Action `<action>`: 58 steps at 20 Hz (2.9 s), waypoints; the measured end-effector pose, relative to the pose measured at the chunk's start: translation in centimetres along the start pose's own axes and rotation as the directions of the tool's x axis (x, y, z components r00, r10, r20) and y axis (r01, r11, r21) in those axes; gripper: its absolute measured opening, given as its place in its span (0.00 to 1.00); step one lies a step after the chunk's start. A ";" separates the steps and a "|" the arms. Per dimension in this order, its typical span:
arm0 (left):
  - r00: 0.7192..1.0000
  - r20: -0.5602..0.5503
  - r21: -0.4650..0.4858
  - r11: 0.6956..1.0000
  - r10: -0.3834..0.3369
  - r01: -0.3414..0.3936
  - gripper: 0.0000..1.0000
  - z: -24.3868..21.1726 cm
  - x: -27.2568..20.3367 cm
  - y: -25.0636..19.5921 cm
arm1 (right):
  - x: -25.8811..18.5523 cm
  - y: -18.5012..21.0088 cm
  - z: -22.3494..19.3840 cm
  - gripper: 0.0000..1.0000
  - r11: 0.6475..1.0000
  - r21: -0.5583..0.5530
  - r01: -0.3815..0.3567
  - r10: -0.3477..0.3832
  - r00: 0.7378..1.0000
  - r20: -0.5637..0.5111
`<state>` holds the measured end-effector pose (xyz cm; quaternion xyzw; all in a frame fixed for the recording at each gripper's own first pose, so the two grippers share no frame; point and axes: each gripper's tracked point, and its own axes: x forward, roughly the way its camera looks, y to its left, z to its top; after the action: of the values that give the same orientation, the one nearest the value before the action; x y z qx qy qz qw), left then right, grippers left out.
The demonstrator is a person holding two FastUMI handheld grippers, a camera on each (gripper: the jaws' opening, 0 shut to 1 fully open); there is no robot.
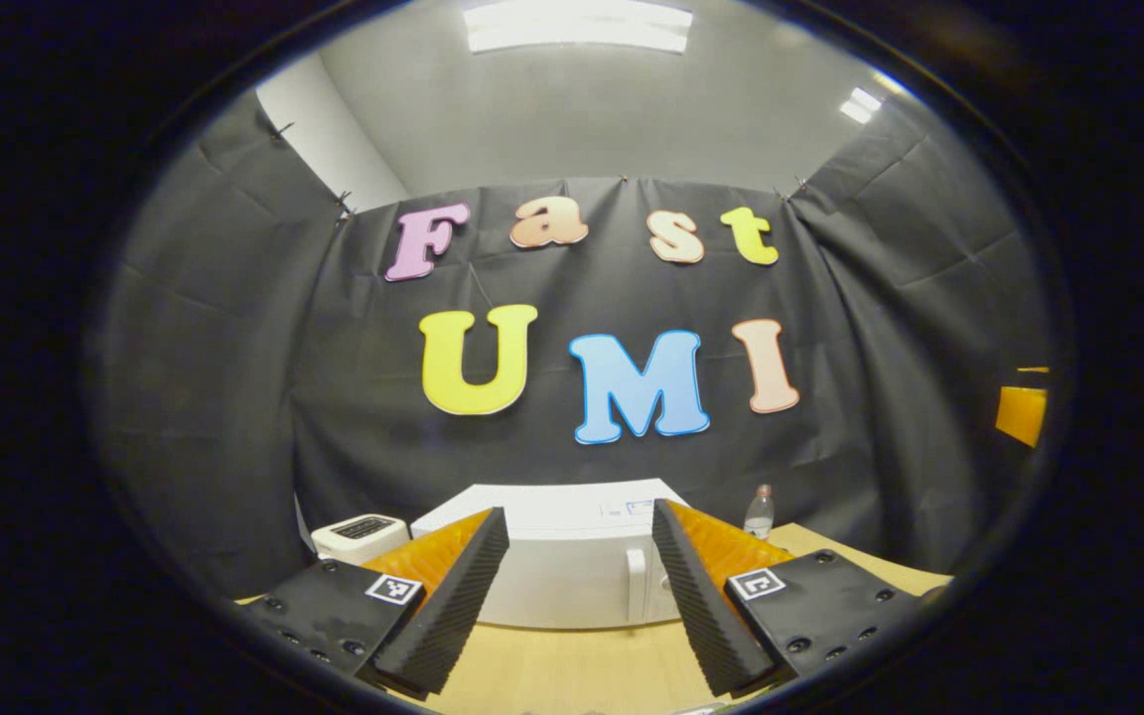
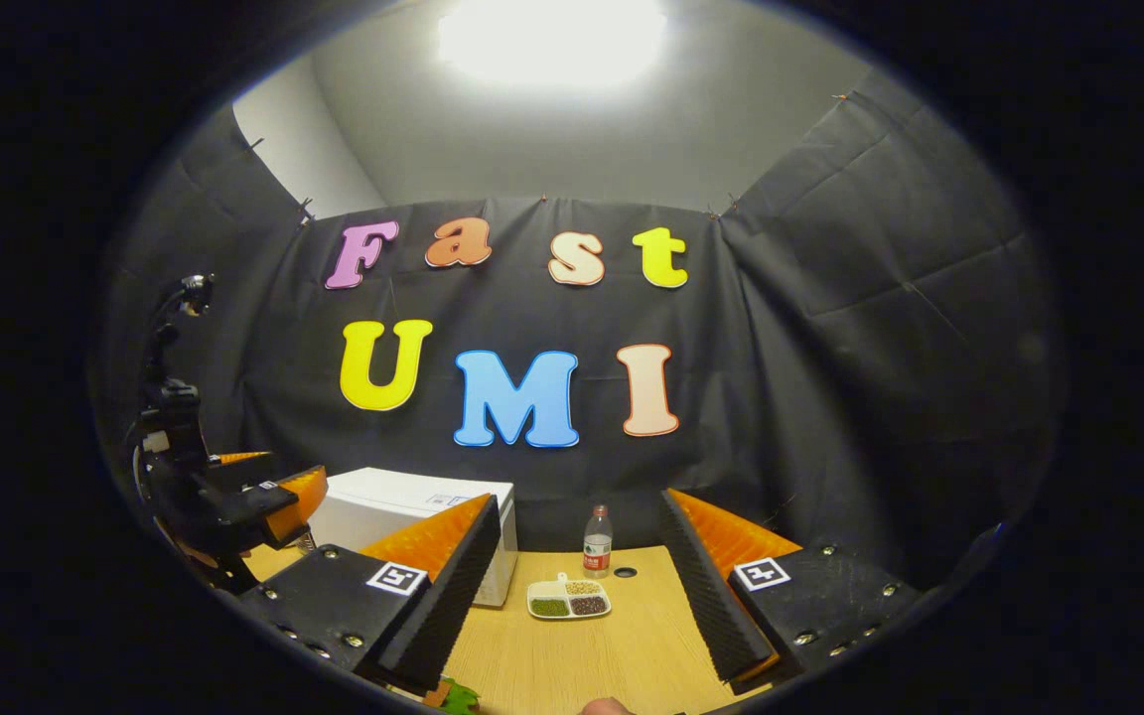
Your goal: Open the microwave oven with the left hand, put the food in, and close the microwave oven.
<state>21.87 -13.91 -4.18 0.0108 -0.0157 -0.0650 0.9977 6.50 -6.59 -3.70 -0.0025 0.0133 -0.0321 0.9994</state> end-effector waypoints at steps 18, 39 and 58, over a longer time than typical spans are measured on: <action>0.961 -0.169 -0.012 0.975 -0.219 0.220 0.99 -14.8 14.5 -7.2 | 3.1 -2.0 -2.4 0.97 0.968 -0.077 0.237 -0.243 0.968 -0.068; 0.932 -0.302 -0.005 0.977 -0.203 0.211 0.30 -22.9 19.3 -7.9 | 1.8 -3.3 -3.6 0.96 0.925 -0.153 0.348 -0.367 0.923 -0.120; 0.937 -0.318 -0.007 0.989 -0.145 0.151 0.13 -21.8 13.7 -6.4 | -0.4 -6.5 -1.9 0.97 0.945 -0.105 0.308 -0.318 0.944 -0.088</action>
<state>35.30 -21.57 -25.68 0.0312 0.1453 -0.1370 0.9794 5.58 -13.06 -5.60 -0.0479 0.0662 -0.1899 0.9784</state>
